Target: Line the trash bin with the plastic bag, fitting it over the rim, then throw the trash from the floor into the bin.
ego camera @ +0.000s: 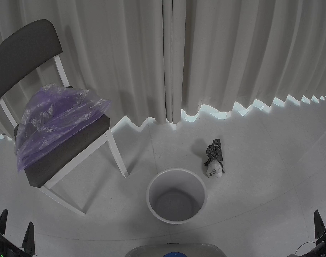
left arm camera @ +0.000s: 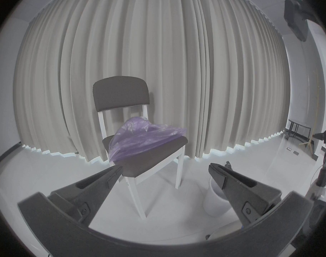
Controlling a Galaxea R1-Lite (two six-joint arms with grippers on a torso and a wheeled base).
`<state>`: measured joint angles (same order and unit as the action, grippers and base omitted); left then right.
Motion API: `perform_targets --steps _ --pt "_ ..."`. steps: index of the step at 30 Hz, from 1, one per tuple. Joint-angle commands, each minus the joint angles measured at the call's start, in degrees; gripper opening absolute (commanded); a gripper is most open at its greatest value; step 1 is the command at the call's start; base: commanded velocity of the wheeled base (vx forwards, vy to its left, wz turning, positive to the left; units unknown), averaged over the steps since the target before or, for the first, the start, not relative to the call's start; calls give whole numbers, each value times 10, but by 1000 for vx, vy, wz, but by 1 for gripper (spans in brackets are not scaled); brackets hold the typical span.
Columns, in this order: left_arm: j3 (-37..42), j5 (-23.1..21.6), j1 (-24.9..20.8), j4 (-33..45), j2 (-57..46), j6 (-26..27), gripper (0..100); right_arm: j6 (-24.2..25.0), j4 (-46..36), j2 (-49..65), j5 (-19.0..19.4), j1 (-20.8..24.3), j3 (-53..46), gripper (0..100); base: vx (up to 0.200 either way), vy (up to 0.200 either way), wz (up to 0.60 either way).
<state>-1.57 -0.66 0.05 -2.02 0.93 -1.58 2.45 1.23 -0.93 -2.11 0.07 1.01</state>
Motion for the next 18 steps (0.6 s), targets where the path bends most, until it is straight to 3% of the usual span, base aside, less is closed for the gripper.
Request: perform_targets --steps 1,3,6,9,11,14,18 --pt "-140 -65 0 -35 13 -89 100 88 58 9 44 4 51 100 0 0 0" --pt "-202 -65 -2 9 29 -81 100 159 35 -10 79 4 128 100 0 0 0" --pt "-278 -65 -8 101 47 -36 100 154 -25 -56 98 7 213 100 0 0 0" --pt "-360 -65 -10 181 96 59 100 110 -31 -145 135 18 299 100 0 0 0" --pt "-400 -65 -9 188 138 105 100 74 -18 -225 157 18 356 100 0 0 0" --pt "-433 -57 -5 192 189 152 100 62 9 -320 158 18 417 100 0 0 0" --pt "-477 25 9 210 280 232 100 39 77 -438 153 18 475 100 0 0 0"
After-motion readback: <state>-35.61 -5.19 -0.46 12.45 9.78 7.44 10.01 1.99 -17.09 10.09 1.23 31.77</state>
